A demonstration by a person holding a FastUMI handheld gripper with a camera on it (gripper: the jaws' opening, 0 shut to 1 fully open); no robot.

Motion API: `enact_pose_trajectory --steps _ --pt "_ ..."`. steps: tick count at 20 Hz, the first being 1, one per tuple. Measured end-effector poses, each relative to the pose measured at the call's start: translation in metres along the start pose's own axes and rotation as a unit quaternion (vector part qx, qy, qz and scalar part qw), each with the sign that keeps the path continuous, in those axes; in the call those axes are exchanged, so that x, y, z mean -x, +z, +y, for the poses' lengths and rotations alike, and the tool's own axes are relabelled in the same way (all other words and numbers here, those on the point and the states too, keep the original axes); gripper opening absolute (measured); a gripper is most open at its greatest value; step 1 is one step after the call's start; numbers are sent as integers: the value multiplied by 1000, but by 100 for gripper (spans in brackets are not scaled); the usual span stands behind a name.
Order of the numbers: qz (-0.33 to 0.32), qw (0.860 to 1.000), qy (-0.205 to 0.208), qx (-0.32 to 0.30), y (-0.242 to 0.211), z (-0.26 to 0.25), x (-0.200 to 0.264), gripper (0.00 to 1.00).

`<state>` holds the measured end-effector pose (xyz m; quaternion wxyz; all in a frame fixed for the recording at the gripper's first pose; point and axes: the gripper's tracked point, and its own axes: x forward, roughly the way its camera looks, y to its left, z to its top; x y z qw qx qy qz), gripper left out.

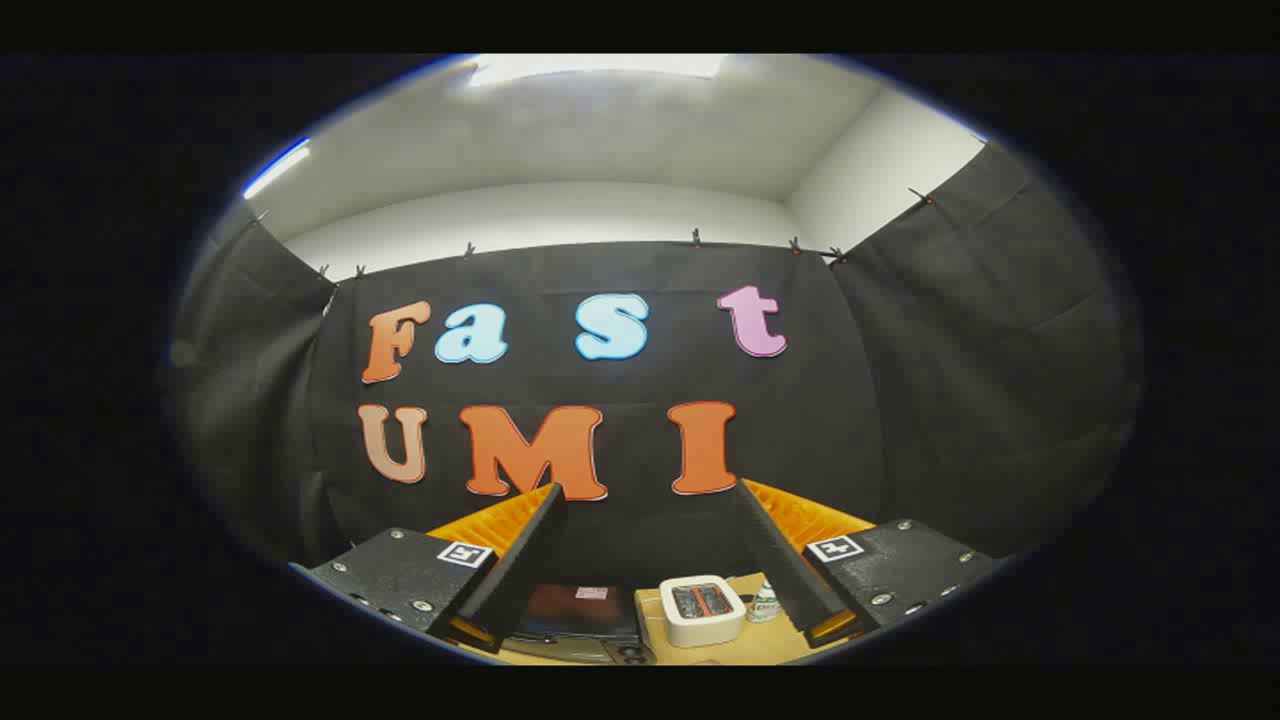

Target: Open the toaster oven, put the food inside, and close the toaster oven door.

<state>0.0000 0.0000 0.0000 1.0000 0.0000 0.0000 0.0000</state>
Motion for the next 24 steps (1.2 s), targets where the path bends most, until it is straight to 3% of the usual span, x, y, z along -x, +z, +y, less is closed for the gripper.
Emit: enact_pose_trajectory --steps 17,24 --pt "7 1000 11 -1 -2 6 -4 98" --pt "45 998 32 -15 -37 31 1 98"
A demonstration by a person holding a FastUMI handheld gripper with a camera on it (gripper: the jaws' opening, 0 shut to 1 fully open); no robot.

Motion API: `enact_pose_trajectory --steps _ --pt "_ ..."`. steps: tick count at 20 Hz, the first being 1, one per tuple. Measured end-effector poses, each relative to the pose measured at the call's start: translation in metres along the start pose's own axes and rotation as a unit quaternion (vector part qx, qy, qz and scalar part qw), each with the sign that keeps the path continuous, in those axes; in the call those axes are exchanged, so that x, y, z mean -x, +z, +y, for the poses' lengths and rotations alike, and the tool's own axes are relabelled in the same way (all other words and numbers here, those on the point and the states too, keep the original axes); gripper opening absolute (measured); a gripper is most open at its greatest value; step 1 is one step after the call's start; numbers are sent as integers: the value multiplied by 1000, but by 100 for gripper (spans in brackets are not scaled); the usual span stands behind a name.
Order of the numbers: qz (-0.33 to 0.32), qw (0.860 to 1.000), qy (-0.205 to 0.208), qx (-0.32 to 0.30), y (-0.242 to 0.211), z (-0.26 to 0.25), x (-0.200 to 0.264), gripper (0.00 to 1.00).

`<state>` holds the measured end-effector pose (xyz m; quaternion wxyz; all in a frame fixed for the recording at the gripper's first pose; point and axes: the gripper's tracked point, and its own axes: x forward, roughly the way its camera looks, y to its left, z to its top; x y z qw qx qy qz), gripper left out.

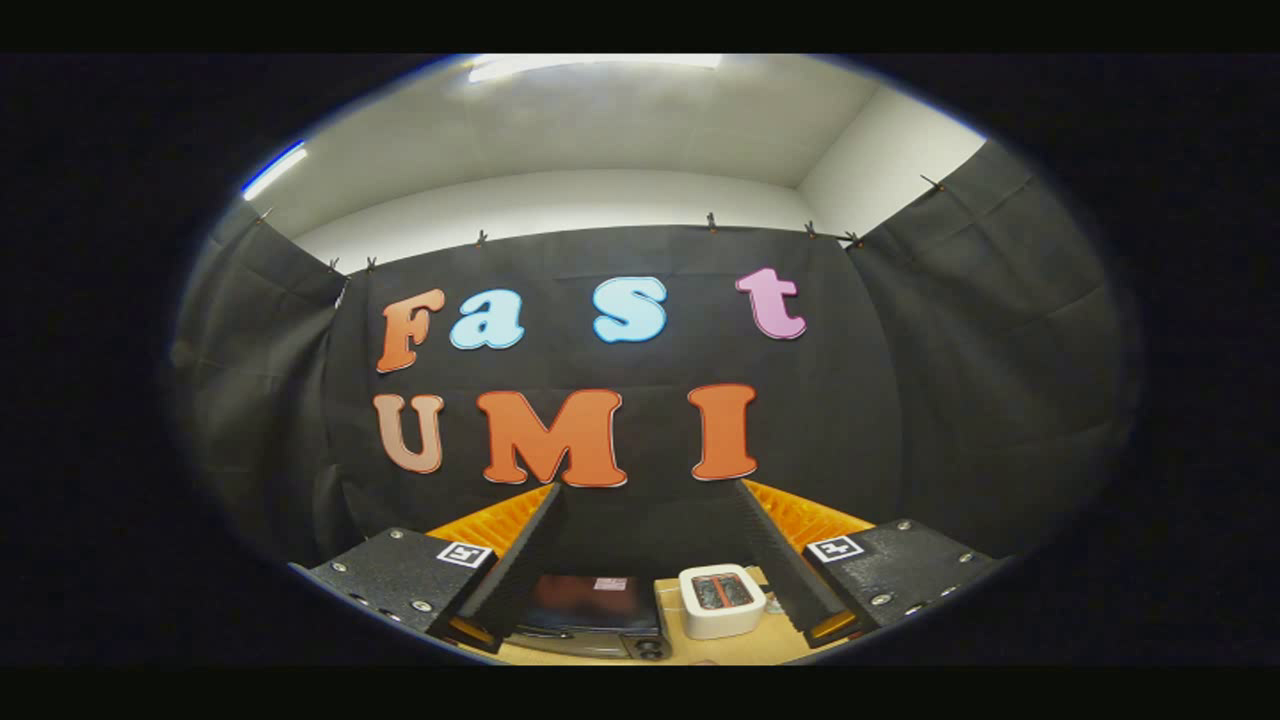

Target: Open the toaster oven, put the food inside, and close the toaster oven door.

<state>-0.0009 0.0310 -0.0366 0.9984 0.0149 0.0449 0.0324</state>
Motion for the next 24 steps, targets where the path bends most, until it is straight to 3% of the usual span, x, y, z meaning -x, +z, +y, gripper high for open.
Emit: enact_pose_trajectory --steps 14,24 --pt "150 984 99 -10 -140 118 -3 99" --pt "229 970 82 13 -250 142 -23 99"
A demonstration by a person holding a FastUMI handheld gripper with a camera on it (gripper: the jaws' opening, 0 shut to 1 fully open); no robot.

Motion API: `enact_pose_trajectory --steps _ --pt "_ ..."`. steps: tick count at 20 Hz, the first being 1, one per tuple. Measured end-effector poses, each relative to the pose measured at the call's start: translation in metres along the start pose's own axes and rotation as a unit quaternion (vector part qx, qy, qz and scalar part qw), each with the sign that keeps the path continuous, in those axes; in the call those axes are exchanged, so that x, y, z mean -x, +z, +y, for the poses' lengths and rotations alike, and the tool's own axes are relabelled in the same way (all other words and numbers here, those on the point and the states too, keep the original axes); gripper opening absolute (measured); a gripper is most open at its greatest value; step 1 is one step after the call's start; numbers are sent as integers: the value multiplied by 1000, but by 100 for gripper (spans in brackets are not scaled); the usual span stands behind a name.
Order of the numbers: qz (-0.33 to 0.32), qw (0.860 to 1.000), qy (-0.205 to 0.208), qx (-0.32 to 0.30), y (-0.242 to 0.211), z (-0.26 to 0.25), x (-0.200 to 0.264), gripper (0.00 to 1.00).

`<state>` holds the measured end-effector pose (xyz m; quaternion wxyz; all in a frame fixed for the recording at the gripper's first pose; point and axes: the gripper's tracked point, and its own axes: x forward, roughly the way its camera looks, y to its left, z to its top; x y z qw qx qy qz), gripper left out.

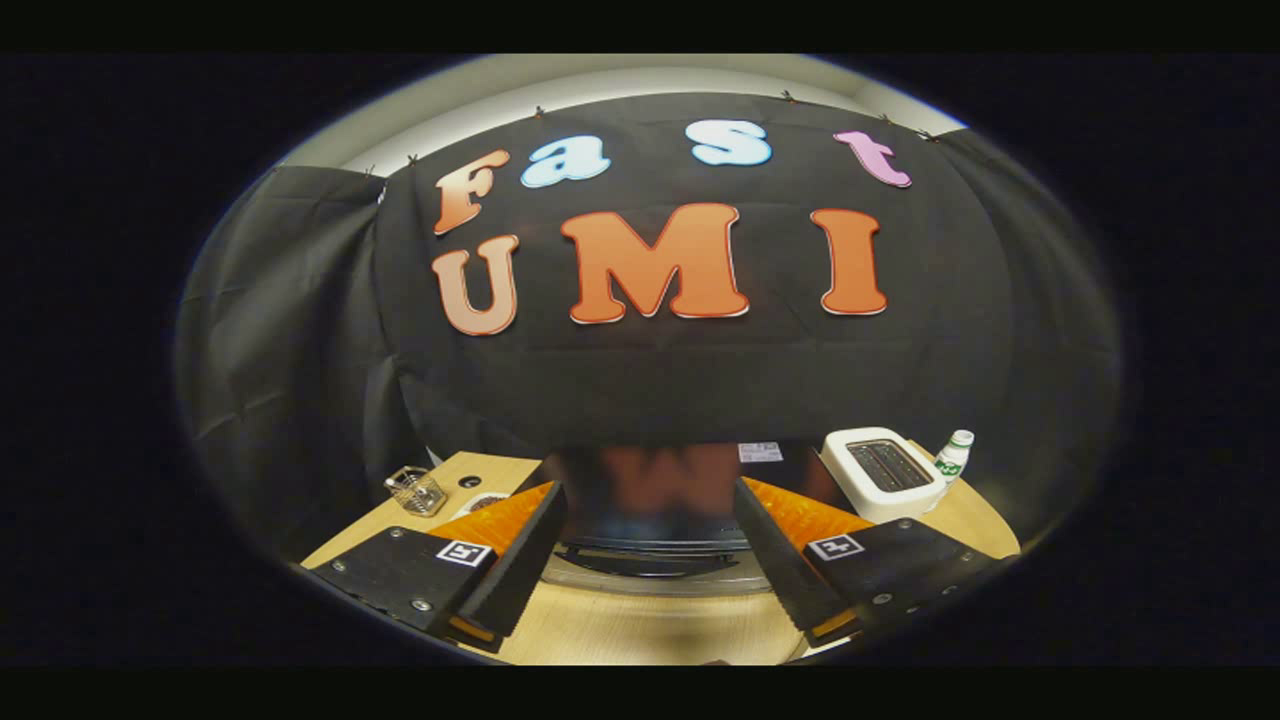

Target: Open the toaster oven, put the food inside, and close the toaster oven door.

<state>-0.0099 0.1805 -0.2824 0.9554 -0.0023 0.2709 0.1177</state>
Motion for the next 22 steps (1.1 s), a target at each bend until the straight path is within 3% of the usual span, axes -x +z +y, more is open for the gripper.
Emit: enact_pose_trajectory --steps 9,12,19,22 --pt "48 997 -27 52 -64 2 -40 99" --pt "31 999 -31 6 -64 1 -44 99" --pt "-10 1000 -14 16 -81 14 -14 75" --pt "-2 1000 8 28 -90 17 1 74"
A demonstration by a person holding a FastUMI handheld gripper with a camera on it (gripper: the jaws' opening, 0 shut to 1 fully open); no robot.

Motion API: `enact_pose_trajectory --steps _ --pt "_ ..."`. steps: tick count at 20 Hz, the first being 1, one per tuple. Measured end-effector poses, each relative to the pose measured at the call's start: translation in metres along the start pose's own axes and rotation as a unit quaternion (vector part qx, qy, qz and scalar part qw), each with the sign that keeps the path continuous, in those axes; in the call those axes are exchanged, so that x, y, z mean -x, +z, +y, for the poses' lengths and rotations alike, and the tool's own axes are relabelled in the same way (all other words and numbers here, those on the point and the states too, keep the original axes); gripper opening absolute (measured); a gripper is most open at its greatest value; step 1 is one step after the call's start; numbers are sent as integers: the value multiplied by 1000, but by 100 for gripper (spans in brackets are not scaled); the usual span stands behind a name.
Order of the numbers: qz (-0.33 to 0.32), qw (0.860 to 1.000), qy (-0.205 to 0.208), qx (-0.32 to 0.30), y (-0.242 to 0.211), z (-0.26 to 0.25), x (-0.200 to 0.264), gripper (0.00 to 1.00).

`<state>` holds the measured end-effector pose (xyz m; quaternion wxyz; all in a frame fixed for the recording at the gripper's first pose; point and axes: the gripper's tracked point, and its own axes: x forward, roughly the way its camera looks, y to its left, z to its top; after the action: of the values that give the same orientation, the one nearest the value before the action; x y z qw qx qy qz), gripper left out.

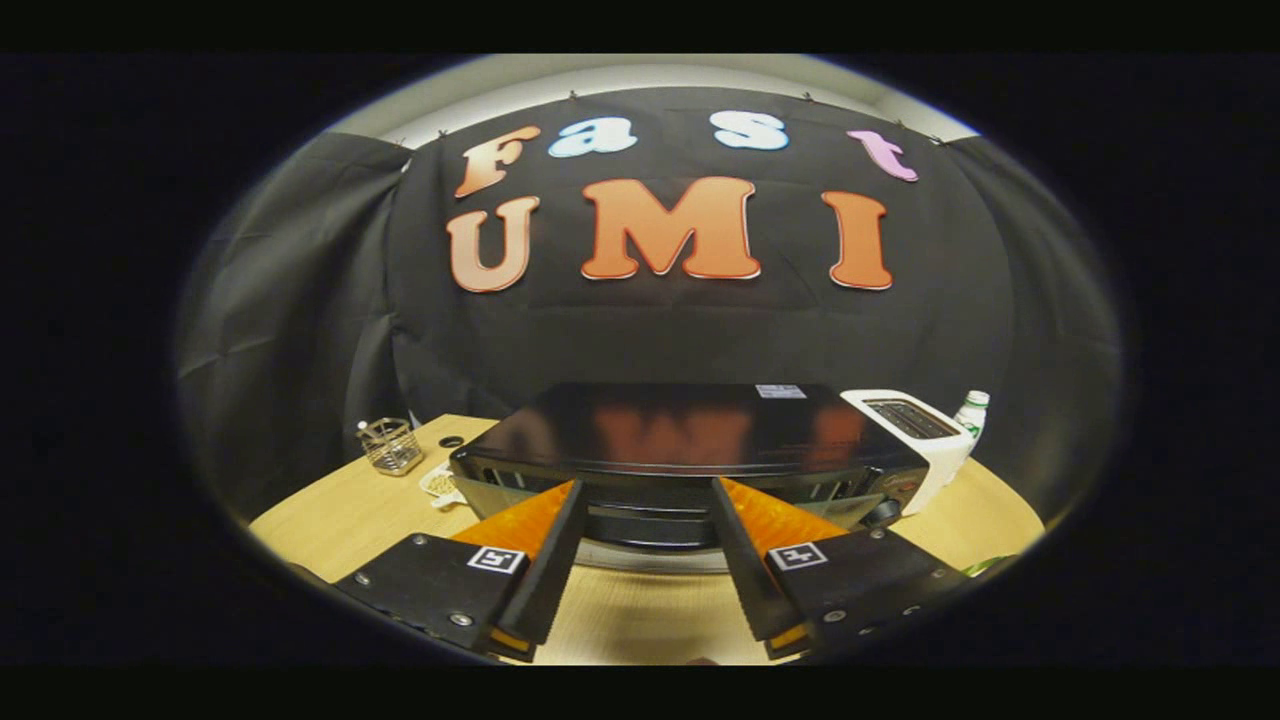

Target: Open the toaster oven, put the food inside, and close the toaster oven door.

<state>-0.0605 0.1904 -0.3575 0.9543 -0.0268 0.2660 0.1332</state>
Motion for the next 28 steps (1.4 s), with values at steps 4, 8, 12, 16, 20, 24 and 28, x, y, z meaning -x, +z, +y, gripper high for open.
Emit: enact_pose_trajectory --steps 4,8,12,16,20,24,28 --pt "72 996 31 -42 -29 12 24 74" --pt "257 963 29 -75 -128 8 51 74" --pt "278 955 21 -103 -153 3 52 71" --pt "306 948 12 -85 -175 0 54 69" --pt "304 949 15 -77 -176 0 52 69" --pt "305 951 29 -45 -177 0 49 69" --pt "325 944 37 -49 -165 -12 56 69"
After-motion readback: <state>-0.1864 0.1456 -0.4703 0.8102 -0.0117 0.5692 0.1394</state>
